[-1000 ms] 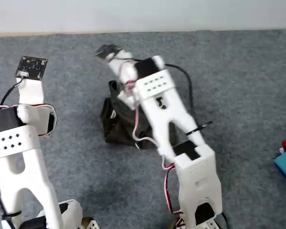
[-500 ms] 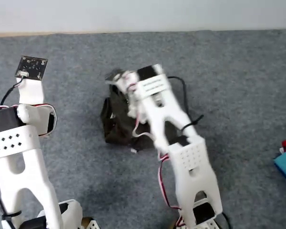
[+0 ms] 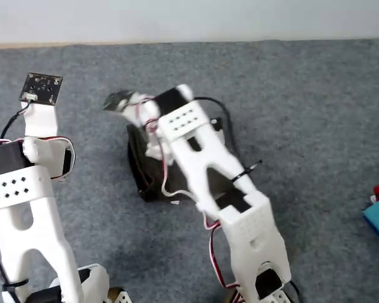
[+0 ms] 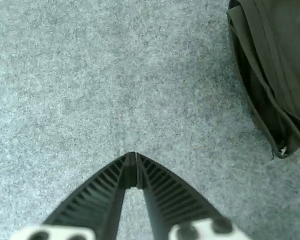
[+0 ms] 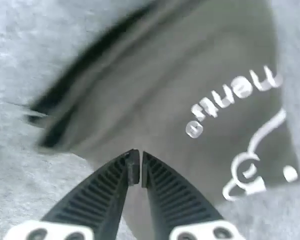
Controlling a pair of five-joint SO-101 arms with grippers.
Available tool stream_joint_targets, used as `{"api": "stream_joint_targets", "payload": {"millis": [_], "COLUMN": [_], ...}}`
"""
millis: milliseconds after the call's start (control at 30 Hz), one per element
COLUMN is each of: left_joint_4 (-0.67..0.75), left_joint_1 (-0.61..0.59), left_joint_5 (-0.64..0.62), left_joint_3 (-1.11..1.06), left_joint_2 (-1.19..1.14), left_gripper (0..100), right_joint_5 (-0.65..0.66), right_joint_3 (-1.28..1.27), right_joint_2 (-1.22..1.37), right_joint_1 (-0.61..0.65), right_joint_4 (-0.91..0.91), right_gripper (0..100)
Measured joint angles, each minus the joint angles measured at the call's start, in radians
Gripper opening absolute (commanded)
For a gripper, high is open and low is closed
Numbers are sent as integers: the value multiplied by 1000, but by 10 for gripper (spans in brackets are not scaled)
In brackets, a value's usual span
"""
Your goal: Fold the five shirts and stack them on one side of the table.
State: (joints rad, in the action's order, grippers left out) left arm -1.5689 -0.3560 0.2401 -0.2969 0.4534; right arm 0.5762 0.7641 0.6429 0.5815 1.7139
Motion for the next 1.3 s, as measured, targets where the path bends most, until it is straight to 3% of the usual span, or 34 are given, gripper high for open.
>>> {"api": "stream_joint_targets", "payload": {"millis": [167,300,833,1000,1300], "left_joint_4": [0,12,49,49,51], "left_joint_1": [0,0,-229,-238,-238], "left_joint_5": [0,0,0,0,0], "left_joint_3": [0,0,0,0,0], "left_joint_2": [0,0,0,0,0], "left_gripper": [3,3,3,3,3], "right_joint_5": [0,0,-98,-100,-100], "right_joint_3": [0,-2,-89,-71,-25], "right_joint_2": [2,3,60,58,-12], "right_joint_1": [-109,-94,272,259,115], "right_joint_4": [35,38,14,3,40], "right_gripper": [10,10,10,10,10]}}
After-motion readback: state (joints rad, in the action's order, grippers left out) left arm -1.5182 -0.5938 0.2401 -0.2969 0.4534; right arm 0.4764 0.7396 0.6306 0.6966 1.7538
